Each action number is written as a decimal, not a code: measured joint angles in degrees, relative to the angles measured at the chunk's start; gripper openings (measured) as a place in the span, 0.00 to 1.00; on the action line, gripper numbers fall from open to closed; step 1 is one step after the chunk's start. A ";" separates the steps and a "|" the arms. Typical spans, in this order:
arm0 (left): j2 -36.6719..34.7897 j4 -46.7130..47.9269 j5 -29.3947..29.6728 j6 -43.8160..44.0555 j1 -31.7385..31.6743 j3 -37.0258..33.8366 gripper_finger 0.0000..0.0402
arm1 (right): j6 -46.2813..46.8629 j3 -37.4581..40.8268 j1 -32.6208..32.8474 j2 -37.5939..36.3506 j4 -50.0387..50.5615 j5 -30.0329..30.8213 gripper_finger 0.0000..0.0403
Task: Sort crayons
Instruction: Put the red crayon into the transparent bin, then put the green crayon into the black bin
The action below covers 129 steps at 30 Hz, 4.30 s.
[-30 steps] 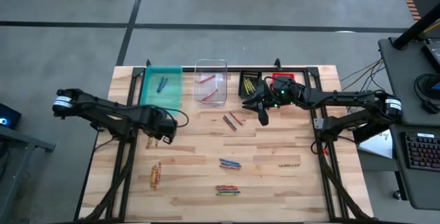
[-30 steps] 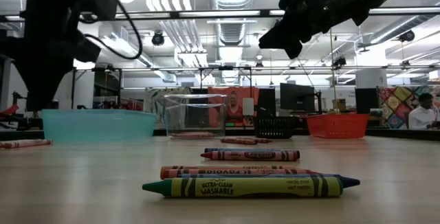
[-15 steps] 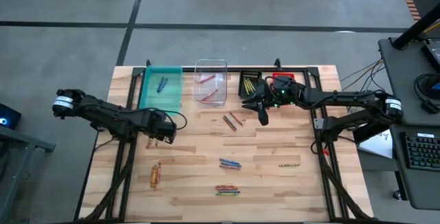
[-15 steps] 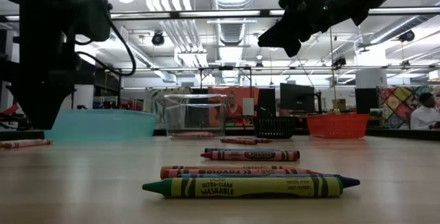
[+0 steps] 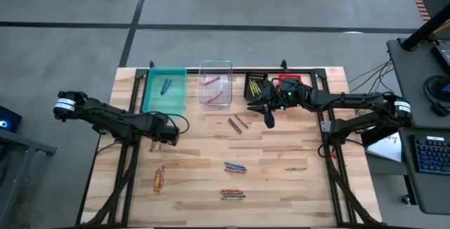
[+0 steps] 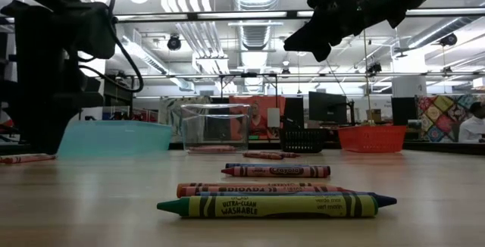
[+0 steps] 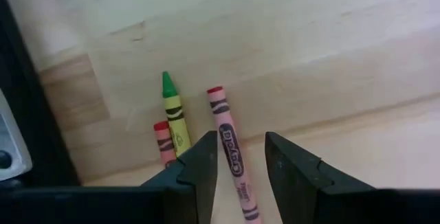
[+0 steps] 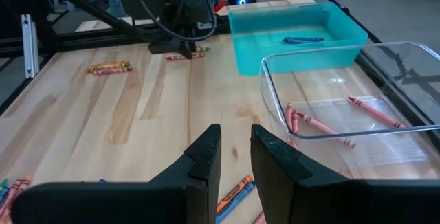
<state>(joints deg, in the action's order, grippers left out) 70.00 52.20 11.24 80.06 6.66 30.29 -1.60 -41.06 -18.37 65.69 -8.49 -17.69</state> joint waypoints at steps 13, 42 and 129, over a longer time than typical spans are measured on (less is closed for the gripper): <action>1.06 -5.43 0.84 0.47 0.04 -3.21 0.26 | -0.16 0.00 0.00 0.00 0.00 0.03 0.17; 3.47 -2.12 1.37 -11.56 -0.02 6.91 0.00 | -0.53 0.01 -0.02 0.00 0.67 1.46 0.17; 34.90 -20.63 0.22 -87.94 -36.14 52.17 0.19 | 23.63 0.04 13.62 -8.41 11.14 16.84 0.17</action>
<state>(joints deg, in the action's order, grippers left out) 104.90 31.57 11.46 -7.88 -29.49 82.46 22.04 -41.01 -4.75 57.28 2.65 -0.85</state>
